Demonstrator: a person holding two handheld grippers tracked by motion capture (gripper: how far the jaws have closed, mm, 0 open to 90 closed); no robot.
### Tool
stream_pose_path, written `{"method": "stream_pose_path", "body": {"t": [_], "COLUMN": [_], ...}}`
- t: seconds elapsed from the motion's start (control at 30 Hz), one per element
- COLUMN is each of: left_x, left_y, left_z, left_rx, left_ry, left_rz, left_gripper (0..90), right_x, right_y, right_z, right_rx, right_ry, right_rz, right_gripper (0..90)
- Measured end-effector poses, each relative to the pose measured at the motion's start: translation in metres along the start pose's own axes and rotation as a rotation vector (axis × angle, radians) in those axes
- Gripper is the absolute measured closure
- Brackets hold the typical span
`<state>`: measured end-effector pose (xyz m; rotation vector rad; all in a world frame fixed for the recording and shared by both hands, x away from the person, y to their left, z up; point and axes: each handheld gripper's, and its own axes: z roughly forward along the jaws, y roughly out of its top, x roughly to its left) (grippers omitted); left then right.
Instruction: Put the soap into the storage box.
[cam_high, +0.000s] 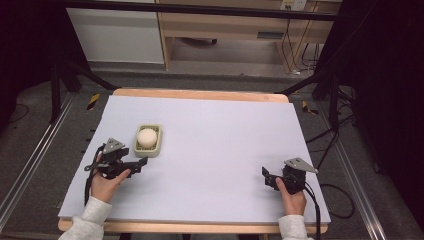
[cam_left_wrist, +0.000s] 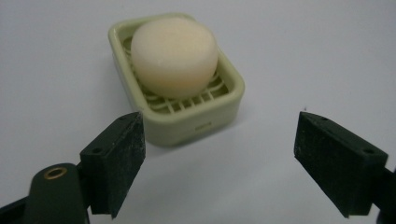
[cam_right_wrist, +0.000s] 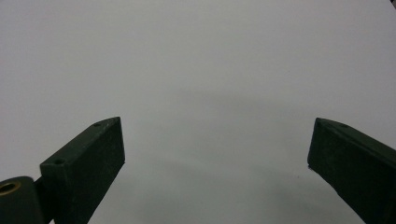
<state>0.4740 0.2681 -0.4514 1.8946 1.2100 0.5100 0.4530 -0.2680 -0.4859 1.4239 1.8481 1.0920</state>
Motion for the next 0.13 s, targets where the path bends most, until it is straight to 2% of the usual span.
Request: {"method": "stream_pose_path", "body": {"t": [0.03, 0.13], "left_x": [0.000, 0.002], "left_y": [0.000, -0.013], "left_z": [0.000, -0.009], "left_rx": [0.000, -0.005], "left_ry": [0.000, -0.002], "left_rz": [0.000, -0.021], "left_gripper": [16.2, 17.2], "right_x": [0.000, 0.000], "right_y": [0.000, 0.000], "right_z": [0.000, 0.000], "right_rx": [0.000, -0.002], "right_ry": [0.000, 0.003], "right_rz": [0.000, 0.002], "right_gripper": [4.3, 4.2]}}
